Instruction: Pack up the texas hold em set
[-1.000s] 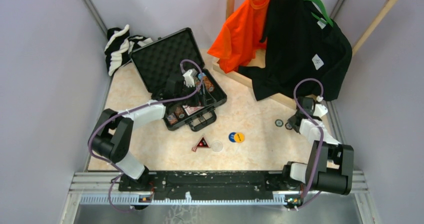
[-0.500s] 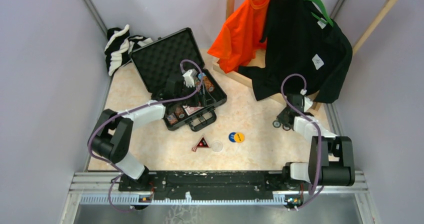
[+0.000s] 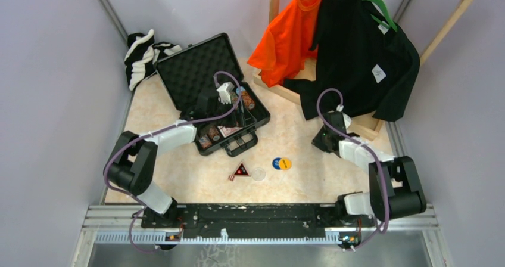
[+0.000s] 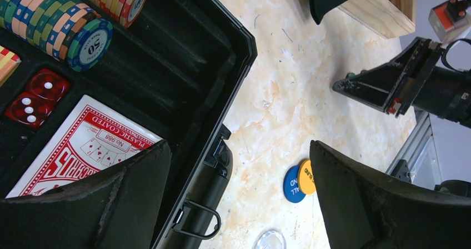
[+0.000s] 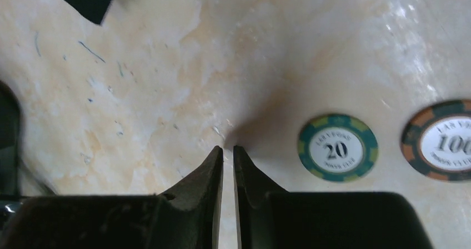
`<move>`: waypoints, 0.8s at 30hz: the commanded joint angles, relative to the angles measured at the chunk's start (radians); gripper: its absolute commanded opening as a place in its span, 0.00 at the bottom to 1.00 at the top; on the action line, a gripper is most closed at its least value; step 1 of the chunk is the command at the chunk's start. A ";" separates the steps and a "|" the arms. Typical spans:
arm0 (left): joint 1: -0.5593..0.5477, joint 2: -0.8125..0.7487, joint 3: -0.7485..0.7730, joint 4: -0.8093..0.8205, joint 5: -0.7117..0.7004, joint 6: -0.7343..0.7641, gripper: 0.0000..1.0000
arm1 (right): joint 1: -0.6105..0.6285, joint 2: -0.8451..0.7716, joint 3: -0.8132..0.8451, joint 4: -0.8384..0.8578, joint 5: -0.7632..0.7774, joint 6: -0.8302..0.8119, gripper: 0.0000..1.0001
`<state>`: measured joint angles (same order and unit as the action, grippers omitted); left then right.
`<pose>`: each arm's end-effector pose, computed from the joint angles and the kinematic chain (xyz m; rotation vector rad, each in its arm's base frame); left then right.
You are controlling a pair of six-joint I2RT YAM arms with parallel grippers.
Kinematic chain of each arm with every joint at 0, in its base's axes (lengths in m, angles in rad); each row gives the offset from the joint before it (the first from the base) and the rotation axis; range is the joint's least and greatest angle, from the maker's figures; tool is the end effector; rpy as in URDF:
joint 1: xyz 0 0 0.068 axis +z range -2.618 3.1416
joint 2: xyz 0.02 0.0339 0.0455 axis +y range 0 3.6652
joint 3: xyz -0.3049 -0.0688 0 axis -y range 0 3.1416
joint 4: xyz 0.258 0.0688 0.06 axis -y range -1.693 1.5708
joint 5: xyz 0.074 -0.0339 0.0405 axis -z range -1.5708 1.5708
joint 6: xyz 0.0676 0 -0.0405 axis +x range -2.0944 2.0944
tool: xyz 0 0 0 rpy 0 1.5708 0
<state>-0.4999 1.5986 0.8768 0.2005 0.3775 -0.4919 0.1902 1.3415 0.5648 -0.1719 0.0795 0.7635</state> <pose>0.3219 -0.2042 0.2247 0.2516 2.1951 -0.9739 0.2555 0.0437 0.1575 0.7490 2.4261 0.2850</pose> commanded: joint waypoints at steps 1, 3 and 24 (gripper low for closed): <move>-0.004 -0.035 -0.011 0.010 0.004 0.015 0.99 | -0.043 -0.114 -0.049 -0.088 0.004 0.066 0.20; -0.004 -0.033 -0.012 0.013 0.015 0.010 0.99 | -0.126 -0.144 -0.030 -0.125 0.014 0.055 0.27; -0.003 -0.029 -0.017 0.021 0.022 0.011 0.99 | -0.347 -0.063 -0.115 -0.110 0.003 -0.042 0.30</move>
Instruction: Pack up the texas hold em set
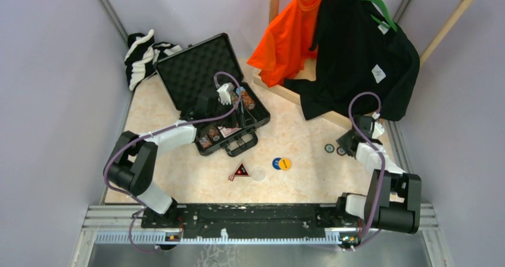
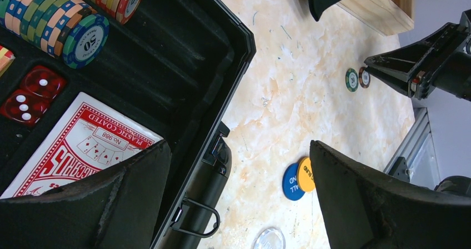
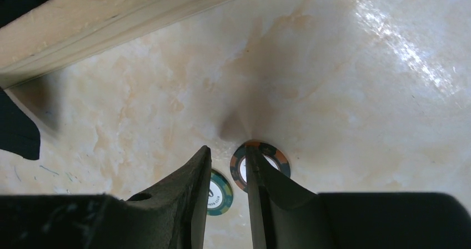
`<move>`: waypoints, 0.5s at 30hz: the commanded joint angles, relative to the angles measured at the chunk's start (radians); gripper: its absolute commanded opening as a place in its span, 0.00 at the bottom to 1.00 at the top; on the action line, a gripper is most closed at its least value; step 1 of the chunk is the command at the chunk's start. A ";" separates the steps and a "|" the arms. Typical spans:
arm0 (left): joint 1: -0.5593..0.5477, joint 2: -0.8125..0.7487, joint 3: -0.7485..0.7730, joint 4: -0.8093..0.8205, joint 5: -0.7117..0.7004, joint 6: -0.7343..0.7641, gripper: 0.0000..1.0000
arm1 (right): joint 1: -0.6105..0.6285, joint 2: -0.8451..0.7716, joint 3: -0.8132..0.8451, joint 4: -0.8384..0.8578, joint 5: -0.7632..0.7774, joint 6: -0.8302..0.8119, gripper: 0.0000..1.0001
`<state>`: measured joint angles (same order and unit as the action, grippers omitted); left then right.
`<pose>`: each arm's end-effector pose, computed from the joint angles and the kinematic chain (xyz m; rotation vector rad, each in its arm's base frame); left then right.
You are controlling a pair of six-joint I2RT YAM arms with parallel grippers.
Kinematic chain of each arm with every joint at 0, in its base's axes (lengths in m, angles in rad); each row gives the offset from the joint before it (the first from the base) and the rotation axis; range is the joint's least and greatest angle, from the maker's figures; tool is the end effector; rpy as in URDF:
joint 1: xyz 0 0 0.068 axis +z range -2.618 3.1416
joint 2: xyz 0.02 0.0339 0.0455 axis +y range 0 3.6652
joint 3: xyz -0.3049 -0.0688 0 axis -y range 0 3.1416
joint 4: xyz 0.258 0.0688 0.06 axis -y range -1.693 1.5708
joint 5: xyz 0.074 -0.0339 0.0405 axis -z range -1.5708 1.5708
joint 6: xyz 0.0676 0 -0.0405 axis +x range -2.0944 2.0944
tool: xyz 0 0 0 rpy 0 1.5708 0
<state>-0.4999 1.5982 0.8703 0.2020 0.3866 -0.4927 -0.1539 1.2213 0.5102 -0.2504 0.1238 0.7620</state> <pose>0.3204 -0.2041 0.2229 0.2561 2.2006 -0.9826 0.2270 -0.0437 0.1613 1.1597 2.2415 0.0883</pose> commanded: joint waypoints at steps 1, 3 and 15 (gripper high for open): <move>-0.004 -0.028 -0.010 0.019 0.011 0.011 0.99 | 0.004 0.061 -0.067 -0.026 -0.048 -0.041 0.29; -0.003 -0.026 -0.010 0.017 0.009 0.012 0.99 | 0.036 0.056 -0.081 -0.017 -0.036 -0.039 0.29; -0.003 -0.032 -0.013 0.019 0.008 0.012 0.99 | -0.017 -0.034 -0.060 -0.013 -0.046 0.002 0.28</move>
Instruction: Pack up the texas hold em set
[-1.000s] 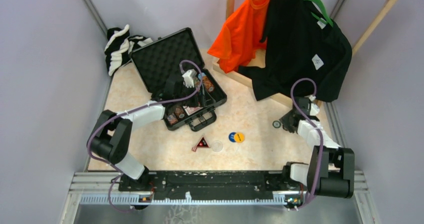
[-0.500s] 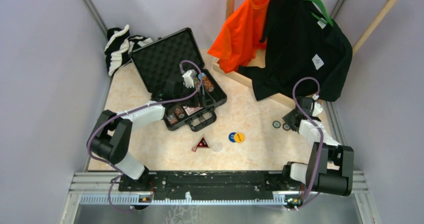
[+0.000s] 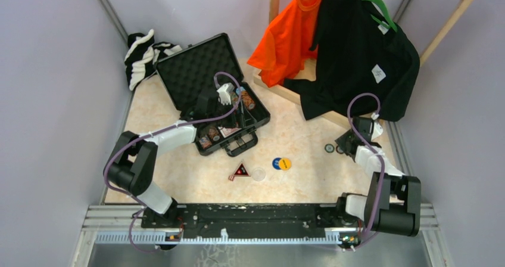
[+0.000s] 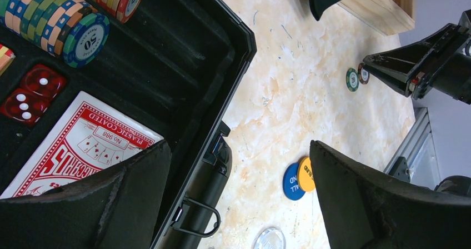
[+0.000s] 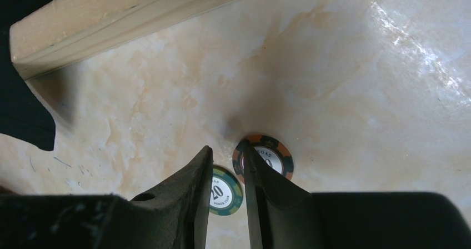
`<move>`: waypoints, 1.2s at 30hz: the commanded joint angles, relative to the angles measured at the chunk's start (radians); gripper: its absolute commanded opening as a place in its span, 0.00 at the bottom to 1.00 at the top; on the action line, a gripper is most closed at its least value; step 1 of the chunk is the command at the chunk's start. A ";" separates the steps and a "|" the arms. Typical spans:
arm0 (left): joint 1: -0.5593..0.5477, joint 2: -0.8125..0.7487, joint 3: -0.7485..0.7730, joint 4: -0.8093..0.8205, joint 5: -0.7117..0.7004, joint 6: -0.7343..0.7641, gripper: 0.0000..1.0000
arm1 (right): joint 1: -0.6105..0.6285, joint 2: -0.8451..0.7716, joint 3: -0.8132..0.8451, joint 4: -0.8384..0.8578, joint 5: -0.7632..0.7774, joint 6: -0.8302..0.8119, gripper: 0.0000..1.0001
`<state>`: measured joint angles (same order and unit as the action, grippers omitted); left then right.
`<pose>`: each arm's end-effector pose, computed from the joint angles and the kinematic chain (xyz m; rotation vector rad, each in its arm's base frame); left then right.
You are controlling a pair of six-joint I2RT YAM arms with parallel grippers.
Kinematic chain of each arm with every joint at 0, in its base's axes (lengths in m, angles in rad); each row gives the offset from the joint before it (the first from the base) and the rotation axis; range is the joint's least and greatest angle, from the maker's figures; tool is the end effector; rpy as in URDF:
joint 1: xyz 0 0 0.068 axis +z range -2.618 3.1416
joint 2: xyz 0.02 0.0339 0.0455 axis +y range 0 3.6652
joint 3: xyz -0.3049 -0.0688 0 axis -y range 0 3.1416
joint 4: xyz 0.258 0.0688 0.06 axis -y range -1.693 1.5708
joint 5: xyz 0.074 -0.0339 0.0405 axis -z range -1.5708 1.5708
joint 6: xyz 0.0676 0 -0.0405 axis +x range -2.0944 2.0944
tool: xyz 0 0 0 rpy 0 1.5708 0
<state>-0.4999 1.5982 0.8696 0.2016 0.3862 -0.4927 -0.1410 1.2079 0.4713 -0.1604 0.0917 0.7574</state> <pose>0.3203 -0.2040 0.2226 0.2556 2.2017 -0.9819 0.2282 -0.0386 0.1592 1.1077 2.2064 0.1544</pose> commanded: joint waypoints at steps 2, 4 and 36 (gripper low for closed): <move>-0.003 -0.031 -0.014 0.021 0.013 0.012 0.99 | -0.061 -0.052 -0.011 -0.099 -0.040 0.012 0.28; -0.003 -0.027 -0.013 0.023 0.017 0.009 0.99 | -0.082 -0.056 0.014 -0.121 -0.037 0.003 0.27; -0.003 -0.017 -0.011 0.029 0.026 0.009 0.99 | -0.235 -0.013 -0.007 -0.057 -0.098 -0.009 0.30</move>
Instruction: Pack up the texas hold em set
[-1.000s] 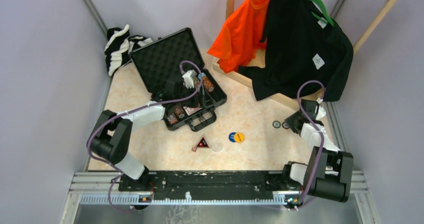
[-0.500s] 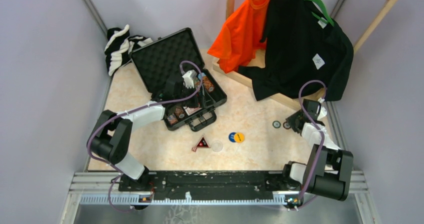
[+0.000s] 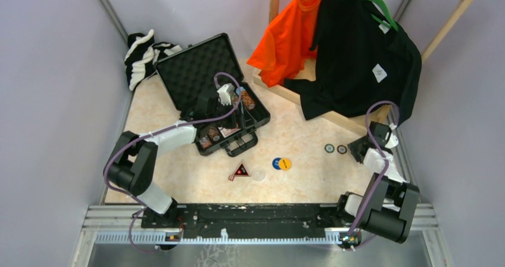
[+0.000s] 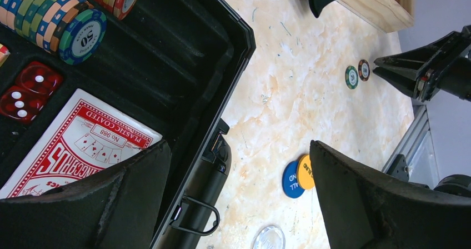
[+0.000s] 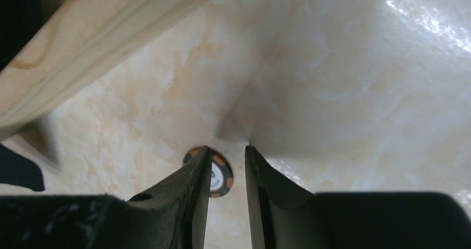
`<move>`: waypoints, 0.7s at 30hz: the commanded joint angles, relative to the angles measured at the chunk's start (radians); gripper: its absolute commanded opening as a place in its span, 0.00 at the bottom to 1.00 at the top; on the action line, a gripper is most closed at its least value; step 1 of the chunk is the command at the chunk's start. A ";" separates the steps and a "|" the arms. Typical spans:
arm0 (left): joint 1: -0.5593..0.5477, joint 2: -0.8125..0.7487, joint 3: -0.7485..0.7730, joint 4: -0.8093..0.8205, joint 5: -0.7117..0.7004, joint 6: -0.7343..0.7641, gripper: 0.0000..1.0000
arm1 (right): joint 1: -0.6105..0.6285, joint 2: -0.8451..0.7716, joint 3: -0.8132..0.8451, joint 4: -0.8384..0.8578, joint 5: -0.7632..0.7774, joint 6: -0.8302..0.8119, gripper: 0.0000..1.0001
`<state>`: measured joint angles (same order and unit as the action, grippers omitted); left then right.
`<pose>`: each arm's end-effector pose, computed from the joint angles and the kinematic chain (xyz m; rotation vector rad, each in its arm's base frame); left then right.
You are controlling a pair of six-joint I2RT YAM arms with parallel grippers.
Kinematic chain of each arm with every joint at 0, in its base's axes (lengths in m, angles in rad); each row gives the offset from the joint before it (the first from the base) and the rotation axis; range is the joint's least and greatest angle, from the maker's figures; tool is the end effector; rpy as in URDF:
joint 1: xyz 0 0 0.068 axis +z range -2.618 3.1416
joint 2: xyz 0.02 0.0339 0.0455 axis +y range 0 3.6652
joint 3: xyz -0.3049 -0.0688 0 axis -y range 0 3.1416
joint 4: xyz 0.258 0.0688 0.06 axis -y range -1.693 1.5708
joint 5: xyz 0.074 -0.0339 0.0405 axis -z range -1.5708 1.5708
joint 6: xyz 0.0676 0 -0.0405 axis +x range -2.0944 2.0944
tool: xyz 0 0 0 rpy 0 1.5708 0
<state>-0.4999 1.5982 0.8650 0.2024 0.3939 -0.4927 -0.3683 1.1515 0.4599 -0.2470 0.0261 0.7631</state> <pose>0.3192 -0.2039 0.2211 0.2601 2.2061 -0.9889 0.2014 -0.0796 0.1594 1.3564 2.1163 0.1291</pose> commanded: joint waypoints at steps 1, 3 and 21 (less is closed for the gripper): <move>-0.003 -0.017 -0.007 0.028 0.019 0.009 0.99 | -0.008 0.057 0.006 0.029 -0.041 -0.023 0.30; -0.003 -0.017 -0.007 0.028 0.019 0.007 0.99 | 0.000 0.073 0.004 0.033 -0.059 -0.039 0.30; -0.003 -0.031 -0.010 0.022 0.007 0.011 0.99 | 0.228 0.108 -0.020 0.009 -0.067 0.000 0.24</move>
<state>-0.4999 1.5982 0.8650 0.2020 0.3969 -0.4931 -0.2077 1.2507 0.4896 -0.1688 -0.0296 0.7338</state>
